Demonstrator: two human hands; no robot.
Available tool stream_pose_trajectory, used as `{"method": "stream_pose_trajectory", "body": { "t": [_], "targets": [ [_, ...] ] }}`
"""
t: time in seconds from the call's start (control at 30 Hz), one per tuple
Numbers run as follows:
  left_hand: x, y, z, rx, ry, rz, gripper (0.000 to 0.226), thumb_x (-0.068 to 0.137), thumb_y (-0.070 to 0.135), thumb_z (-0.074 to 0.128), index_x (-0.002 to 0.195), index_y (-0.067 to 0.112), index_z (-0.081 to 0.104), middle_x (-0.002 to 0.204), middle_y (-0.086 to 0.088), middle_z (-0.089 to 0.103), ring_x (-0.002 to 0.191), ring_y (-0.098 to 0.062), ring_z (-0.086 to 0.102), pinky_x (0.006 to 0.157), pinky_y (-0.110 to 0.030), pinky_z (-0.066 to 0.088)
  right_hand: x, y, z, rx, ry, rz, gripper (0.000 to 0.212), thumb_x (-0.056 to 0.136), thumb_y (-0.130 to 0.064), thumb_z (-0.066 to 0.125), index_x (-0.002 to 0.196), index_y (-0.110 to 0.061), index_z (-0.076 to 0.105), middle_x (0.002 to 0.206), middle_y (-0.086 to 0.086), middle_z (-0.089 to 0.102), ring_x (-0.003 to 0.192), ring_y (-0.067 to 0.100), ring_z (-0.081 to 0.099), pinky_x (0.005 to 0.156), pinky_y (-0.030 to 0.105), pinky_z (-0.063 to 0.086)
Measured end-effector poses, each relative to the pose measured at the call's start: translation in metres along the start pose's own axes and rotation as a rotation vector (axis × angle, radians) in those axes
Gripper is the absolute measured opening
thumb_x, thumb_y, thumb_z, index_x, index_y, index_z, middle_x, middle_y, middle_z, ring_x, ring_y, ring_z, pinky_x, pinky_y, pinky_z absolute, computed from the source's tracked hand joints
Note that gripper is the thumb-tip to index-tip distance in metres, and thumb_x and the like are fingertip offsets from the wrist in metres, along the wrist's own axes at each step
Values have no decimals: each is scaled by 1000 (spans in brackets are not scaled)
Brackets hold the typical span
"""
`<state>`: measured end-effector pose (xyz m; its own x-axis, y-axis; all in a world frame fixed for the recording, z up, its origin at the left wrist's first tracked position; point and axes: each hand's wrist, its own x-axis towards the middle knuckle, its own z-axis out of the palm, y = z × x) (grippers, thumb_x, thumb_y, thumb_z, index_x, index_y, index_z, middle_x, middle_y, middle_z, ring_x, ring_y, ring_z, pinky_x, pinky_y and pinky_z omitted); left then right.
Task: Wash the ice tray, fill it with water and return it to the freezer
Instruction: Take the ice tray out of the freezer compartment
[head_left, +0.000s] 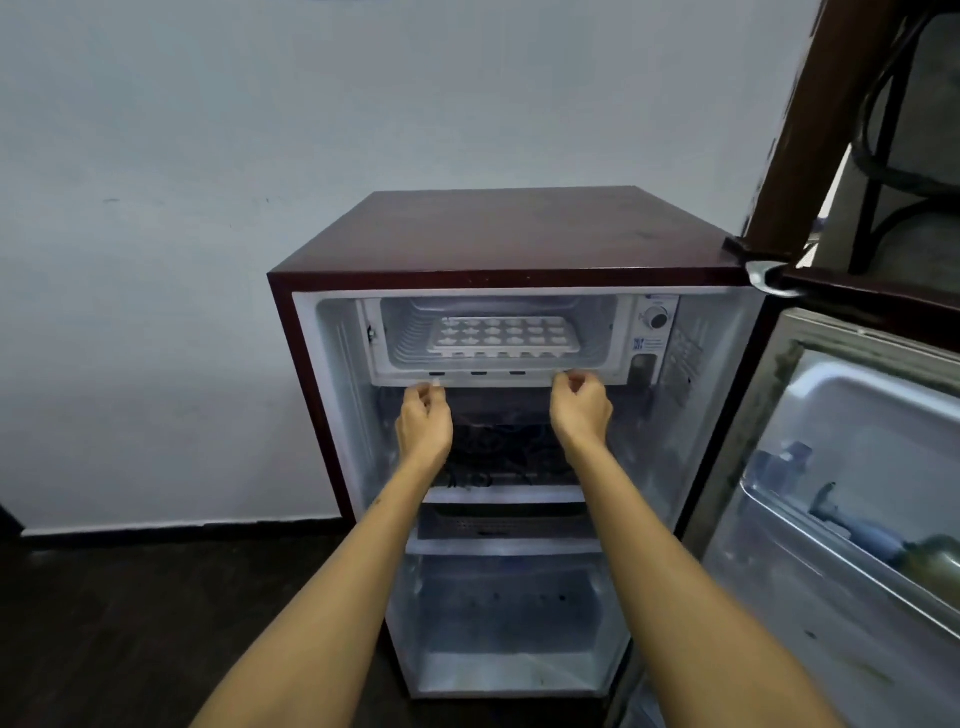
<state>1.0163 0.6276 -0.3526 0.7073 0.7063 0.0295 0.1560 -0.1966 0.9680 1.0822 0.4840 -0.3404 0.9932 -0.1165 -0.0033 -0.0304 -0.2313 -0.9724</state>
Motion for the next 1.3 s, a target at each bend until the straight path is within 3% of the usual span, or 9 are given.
{"method": "stream_pose_trajectory", "body": {
  "t": [0.17,0.43,0.53,0.67,0.8,0.9,0.97,1.1,1.3],
  "targets": [
    [59,-2,23,41,31,72,44,102,33,36,136,6,44,131,-16,54,119,-33,50,87,-29,37,63,2,31,18,71,-21,39,98,-26,49,131,-5,48,132,16,53,115,32,53,88,32,43],
    [128,-6,48,79,56,130,50,101,23,41,144,1,31,148,-17,39,134,-31,40,107,-31,32,144,15,59,-167,137,-31,64,97,-30,50,146,2,24,150,20,29,138,34,29,112,42,32],
    [147,-9,53,99,67,112,48,100,19,42,142,-2,34,144,-19,43,130,-33,44,106,-35,36,161,17,61,-175,179,-69,56,96,-26,51,140,5,35,143,21,42,130,35,41,108,38,37],
    [161,-9,60,92,97,49,44,96,13,46,134,-8,41,134,-27,51,122,-37,50,96,-36,40,172,15,65,-185,177,-50,36,96,-16,47,125,6,51,126,18,57,116,29,54,80,22,37],
    [165,-5,66,63,135,14,21,89,4,50,104,-10,54,116,-31,59,111,-37,56,78,-38,43,177,15,68,-168,121,-29,34,95,-6,48,126,6,51,126,18,58,114,29,56,75,21,37],
    [164,-2,68,12,136,-17,7,84,-1,52,77,-1,53,78,-12,52,84,-23,53,67,-30,36,174,13,66,-169,113,-30,37,93,-2,49,128,7,50,130,19,55,118,31,54,84,24,43],
    [166,-3,67,-54,155,-51,31,82,-3,54,59,11,38,65,-4,41,76,-19,44,65,-28,32,172,10,62,-163,117,-40,36,91,-2,51,126,7,53,129,20,57,118,32,54,92,30,45],
    [152,12,58,-165,199,-75,8,84,-1,60,89,4,57,91,-7,54,86,-19,50,74,-24,38,164,-5,50,-186,130,-40,32,90,-3,50,120,4,58,121,19,62,111,33,59,84,32,47],
    [108,31,35,-330,277,-203,31,86,-3,57,116,-2,59,109,-12,64,90,-20,55,78,-22,42,117,-23,25,-91,126,62,35,91,1,44,123,2,56,126,19,59,115,35,56,90,34,47]
  ]
}}
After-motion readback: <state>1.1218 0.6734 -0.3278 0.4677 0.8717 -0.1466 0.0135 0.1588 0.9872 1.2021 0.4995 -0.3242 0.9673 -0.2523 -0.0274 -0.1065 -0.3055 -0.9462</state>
